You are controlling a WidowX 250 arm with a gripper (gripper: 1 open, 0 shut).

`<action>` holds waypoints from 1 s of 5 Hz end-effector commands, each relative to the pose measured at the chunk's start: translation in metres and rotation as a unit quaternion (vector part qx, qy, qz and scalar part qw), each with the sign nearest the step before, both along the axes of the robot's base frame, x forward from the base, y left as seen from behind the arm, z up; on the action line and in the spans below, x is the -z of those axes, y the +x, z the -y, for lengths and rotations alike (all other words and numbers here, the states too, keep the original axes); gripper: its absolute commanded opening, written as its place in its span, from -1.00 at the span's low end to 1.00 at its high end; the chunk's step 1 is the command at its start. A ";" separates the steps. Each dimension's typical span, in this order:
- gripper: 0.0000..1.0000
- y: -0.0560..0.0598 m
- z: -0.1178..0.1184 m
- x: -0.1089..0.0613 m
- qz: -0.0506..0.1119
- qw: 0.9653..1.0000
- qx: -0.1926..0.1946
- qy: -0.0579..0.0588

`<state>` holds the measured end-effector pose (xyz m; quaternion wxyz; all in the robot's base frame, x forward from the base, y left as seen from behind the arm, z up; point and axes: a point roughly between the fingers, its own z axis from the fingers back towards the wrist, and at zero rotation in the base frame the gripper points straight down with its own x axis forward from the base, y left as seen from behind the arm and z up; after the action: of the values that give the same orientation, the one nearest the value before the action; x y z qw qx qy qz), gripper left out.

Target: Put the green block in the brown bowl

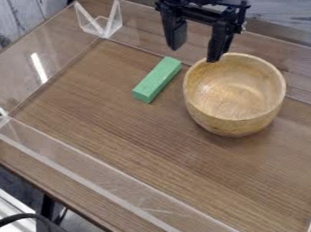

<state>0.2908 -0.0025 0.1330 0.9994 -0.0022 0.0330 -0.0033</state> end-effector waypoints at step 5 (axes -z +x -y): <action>1.00 0.001 -0.046 0.051 -0.003 1.000 -0.016 -0.017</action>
<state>0.2854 0.0420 0.0709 0.9979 -0.0223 0.0586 0.0155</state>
